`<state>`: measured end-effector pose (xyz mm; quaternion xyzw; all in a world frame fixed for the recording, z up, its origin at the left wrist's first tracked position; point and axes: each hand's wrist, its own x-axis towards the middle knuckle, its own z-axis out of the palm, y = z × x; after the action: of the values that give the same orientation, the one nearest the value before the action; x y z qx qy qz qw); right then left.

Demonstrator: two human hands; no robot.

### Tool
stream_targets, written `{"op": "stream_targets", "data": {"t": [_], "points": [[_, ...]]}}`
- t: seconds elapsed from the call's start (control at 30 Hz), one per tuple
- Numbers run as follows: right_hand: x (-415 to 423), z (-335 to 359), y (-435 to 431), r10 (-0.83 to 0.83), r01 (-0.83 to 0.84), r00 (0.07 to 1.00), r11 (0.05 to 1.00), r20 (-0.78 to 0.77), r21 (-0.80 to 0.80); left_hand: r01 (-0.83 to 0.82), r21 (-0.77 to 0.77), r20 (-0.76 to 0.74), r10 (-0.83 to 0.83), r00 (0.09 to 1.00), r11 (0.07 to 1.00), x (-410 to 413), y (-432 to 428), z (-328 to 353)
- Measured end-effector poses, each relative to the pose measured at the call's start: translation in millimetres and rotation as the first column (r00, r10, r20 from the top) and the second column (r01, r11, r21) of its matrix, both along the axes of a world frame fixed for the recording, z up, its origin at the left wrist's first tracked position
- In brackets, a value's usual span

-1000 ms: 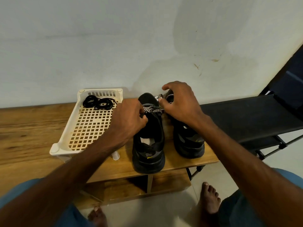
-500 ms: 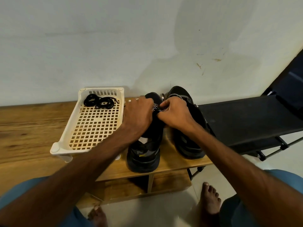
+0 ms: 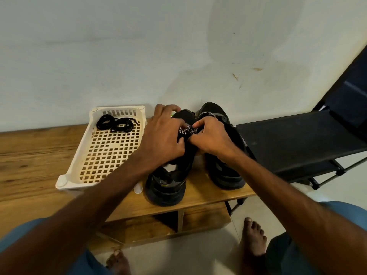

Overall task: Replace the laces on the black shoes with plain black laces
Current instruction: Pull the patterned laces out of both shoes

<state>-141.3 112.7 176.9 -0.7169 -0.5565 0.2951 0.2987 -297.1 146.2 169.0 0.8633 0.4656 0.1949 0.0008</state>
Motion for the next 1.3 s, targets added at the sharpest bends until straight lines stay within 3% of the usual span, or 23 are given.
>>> {"op": "stream_targets", "data": {"t": [0.07, 0.23, 0.3, 0.37, 0.43, 0.53, 0.63, 0.7, 0.77, 0.83, 1.0, 1.17, 1.3], "points": [[-1, 1, 0, 0.005, -0.006, 0.999, 1.0, 0.046, 0.015, -0.012, 0.019, -0.096, 0.014, 0.995, 1.0, 4, 3, -2], [-2, 0, 0, 0.023, -0.027, 0.993, 0.999, 0.113, 0.028, 0.03, 0.035, 0.023, -0.031, 0.999, 0.999, 9, 15, -4], [-2, 0, 1, 0.026, -0.03, 0.991, 0.999, 0.132, 0.026, -0.023, 0.003, 0.184, 0.022, 0.983, 1.0, 2, 21, 3], [-2, 0, 2, 0.032, -0.037, 0.987, 0.999, 0.156, 0.03, -0.14, -0.022, 0.443, 0.135, 0.886, 0.99, -17, 31, 16], [-2, 0, 2, 0.04, -0.045, 0.985, 0.999, 0.168, 0.028, -0.29, 0.007, 0.543, 0.24, 0.805, 0.957, -44, 43, 27], [-3, 0, 2, 0.051, -0.057, 0.983, 0.998, 0.175, 0.028, -0.379, -0.073, 0.426, 0.372, 0.824, 0.923, -60, 45, 24], [-3, 3, 2, 0.038, -0.051, 0.98, 0.997, 0.195, 0.062, -0.166, -0.069, 0.363, 0.18, 0.914, 0.984, -34, 23, 12], [-1, 5, 1, 0.027, -0.045, 0.978, 0.996, 0.209, 0.08, 0.003, -0.031, 0.24, 0.004, 0.971, 1.0, -14, 11, 6], [1, 6, -1, 0.028, -0.046, 0.976, 0.996, 0.218, 0.076, 0.064, -0.006, 0.079, -0.063, 0.995, 0.998, 1, 6, -2], [1, 6, -2, 0.042, -0.057, 0.974, 0.996, 0.221, 0.063, 0.044, 0.007, 0.026, -0.044, 0.999, 0.999, 10, 6, -9], [1, 4, -3, 0.052, -0.065, 0.972, 0.997, 0.23, 0.049, 0.045, 0.017, 0.109, -0.046, 0.993, 0.999, 10, 19, -5], [3, 2, -2, 0.036, -0.052, 0.967, 0.997, 0.253, 0.056, -0.272, 0.055, 0.438, 0.222, 0.871, 0.961, -35, 44, 18], [0, 3, -2, 0.046, -0.059, 0.963, 0.997, 0.267, 0.041, -0.326, -0.023, 0.277, 0.319, 0.906, 0.945, -34, 37, 14]]}}
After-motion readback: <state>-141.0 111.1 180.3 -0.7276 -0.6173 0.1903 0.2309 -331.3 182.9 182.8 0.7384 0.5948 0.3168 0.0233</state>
